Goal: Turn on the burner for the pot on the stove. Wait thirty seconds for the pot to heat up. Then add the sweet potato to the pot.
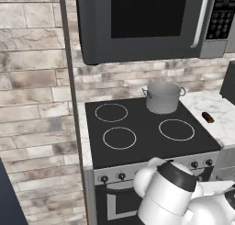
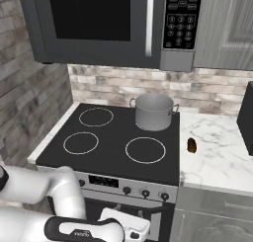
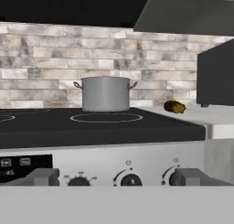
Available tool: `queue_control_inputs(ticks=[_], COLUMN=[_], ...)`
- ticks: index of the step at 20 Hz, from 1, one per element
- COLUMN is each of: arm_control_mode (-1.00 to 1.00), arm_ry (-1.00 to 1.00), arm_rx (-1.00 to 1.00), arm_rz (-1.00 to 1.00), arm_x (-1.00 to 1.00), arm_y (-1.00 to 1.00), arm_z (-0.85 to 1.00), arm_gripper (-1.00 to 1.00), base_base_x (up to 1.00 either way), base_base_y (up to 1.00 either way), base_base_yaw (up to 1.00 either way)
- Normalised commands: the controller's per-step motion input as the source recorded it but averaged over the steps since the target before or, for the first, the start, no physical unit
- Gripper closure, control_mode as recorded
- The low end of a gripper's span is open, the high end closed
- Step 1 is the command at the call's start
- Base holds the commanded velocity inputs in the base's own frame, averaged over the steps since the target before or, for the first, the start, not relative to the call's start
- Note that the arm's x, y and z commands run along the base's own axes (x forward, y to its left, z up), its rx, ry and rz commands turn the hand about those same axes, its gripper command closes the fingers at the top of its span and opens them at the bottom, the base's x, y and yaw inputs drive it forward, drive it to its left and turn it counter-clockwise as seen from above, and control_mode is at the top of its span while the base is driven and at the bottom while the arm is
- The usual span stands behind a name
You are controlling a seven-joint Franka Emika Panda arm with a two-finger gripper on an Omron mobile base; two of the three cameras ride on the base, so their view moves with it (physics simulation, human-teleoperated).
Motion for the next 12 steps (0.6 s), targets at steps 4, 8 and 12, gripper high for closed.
queue_control_inputs(ticks=[4, 8, 12], arm_control_mode=[-1.0, -1.0, -1.0], arm_ry=[0.0, 0.0, 0.0], arm_rx=[0.0, 0.0, 0.0], arm_rz=[0.02, 0.0, 0.0], arm_x=[0.12, 0.21, 0.23], arm_y=[-0.06, -0.04, -0.05], arm_z=[-0.02, -0.02, -0.02], arm_gripper=[-1.0, -1.0, -1.0], base_base_x=[0.0, 0.0, 0.0], base_base_y=[0.0, 0.0, 0.0], base_base_yaw=[0.0, 0.0, 0.0])
